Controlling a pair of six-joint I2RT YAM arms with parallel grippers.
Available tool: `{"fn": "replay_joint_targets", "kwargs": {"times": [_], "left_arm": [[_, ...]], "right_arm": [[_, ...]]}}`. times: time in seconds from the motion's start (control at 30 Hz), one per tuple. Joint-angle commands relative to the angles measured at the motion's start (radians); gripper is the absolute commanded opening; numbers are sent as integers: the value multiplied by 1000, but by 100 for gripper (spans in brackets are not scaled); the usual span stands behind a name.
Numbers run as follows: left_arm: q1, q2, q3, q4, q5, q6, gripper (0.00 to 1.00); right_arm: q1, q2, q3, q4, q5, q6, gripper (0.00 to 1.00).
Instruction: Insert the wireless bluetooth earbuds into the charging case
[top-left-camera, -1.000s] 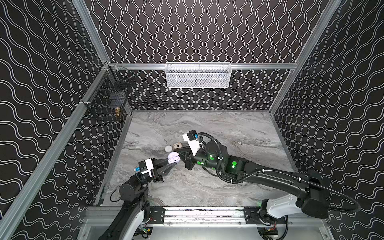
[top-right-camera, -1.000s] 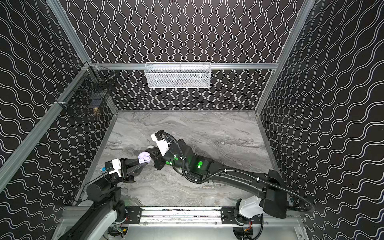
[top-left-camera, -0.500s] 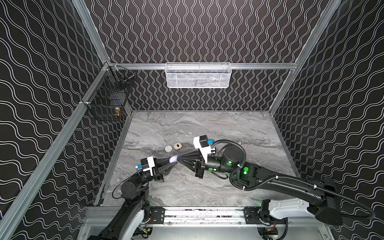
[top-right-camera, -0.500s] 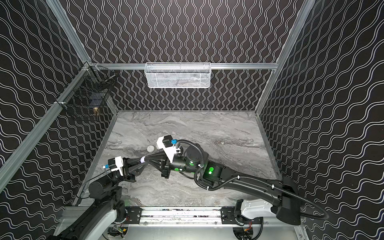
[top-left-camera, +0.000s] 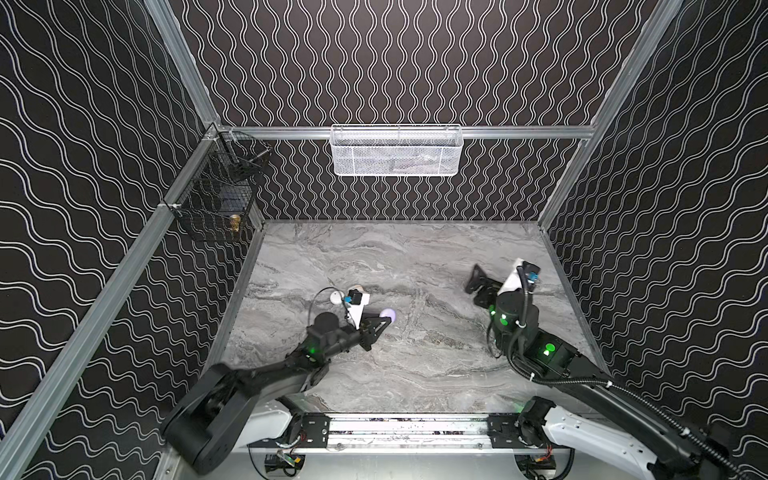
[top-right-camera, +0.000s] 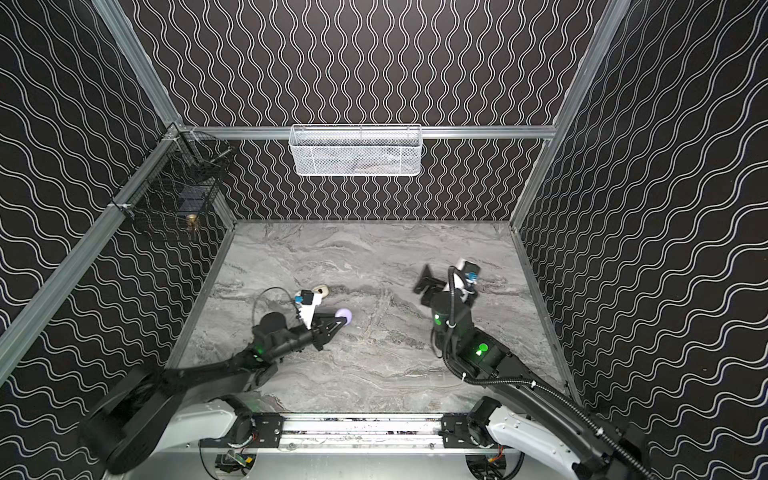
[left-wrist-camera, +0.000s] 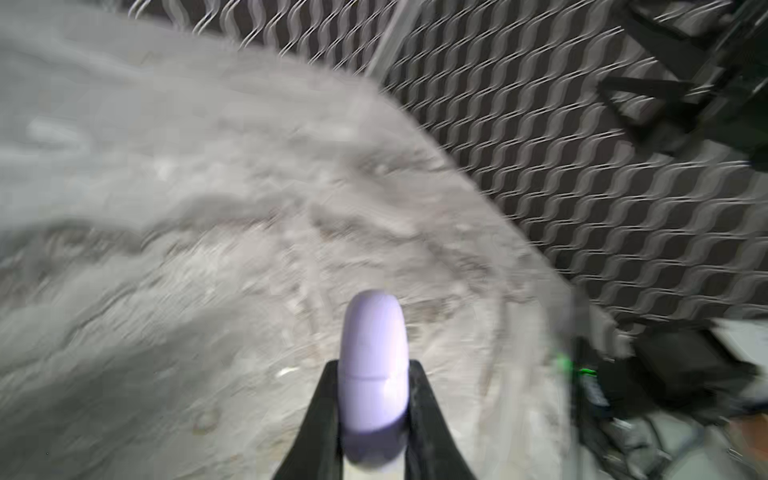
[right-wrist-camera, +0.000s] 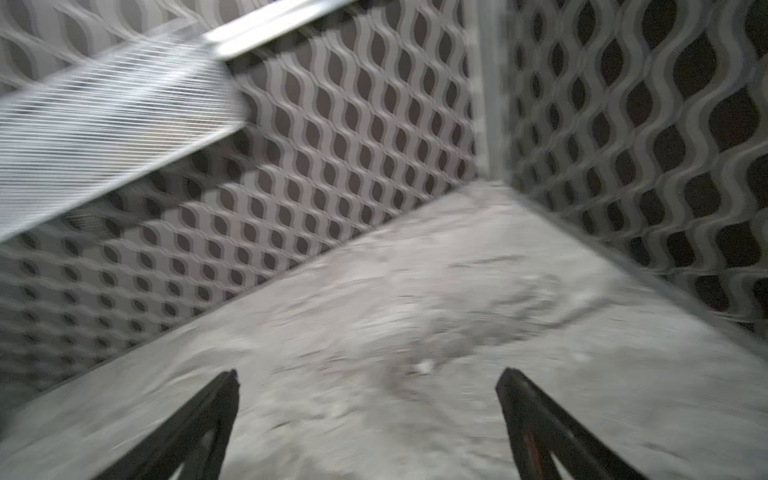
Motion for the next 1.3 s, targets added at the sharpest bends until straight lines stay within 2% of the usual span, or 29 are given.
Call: {"fn": "replay_joint_targets", "kwargs": {"times": [0.0,0.1,0.17,0.2,0.3,0.33,0.37,0.4,0.5,0.63,0.67,0.7,0.73,0.77,0.8,0.83,0.9,0.97,1.0,1.03,1.1,1.17,1.23,1.27], "left_arm": [[-10,172,22,115,-121,-39,0],[-12,305,16,218,-142,-71,0],[-11,352,27,215,-153,-65,13],[-11,368,34,202,-155,-54,23],[-11,353,16,180,-210,-23,54],[-6,327,9,158,-234,-9,91],[-1,293,7,112,-250,5,99],[10,242,10,34,-277,21,99],[29,37,30,-230,-387,83,99],[48,-256,94,-589,-669,169,99],[58,-302,96,-624,-746,165,99],[78,-351,93,-644,-800,166,99],[106,-397,91,-646,-828,198,99],[132,-429,87,-643,-857,227,99],[157,-457,68,-588,-864,310,99],[181,-462,34,-491,-880,390,99],[248,-403,-7,-347,-876,495,99],[299,-270,-32,-245,-901,488,99],[341,-166,-60,-139,-817,487,99],[366,-90,-43,-10,-817,510,99],[401,-35,18,-76,-768,487,99],[449,10,11,23,-713,488,99],[485,16,16,10,-700,467,99],[512,26,17,29,-683,463,99]], "right_arm": [[-226,39,-72,67,-72,-22,99],[-320,138,-137,180,-76,-68,99],[-334,219,-209,379,-40,-153,99],[-341,270,-244,490,-45,-197,99],[-342,390,-267,643,-87,-249,99],[-343,418,-277,693,-101,-272,99],[-344,435,-292,738,-113,-279,99],[-347,453,-313,830,-121,-318,99],[-349,465,-336,923,-163,-360,99],[-351,565,-326,1107,-190,-495,99],[-351,571,-329,1099,-198,-488,99],[-368,598,-345,1138,-258,-475,100],[-392,652,-360,1274,-304,-522,100],[-391,658,-348,1278,-304,-540,100],[-391,627,-320,1144,-314,-498,100],[-406,604,-299,1046,-338,-459,100],[-422,633,-292,1080,-360,-465,100],[-424,645,-295,1116,-364,-485,100],[-423,630,-292,1073,-363,-467,100],[-424,622,-300,1077,-372,-461,100],[-426,628,-329,1154,-396,-481,100],[-434,628,-336,1165,-421,-481,100],[-525,632,-358,1143,-653,-449,99],[-547,689,-390,1305,-727,-470,100]]}}
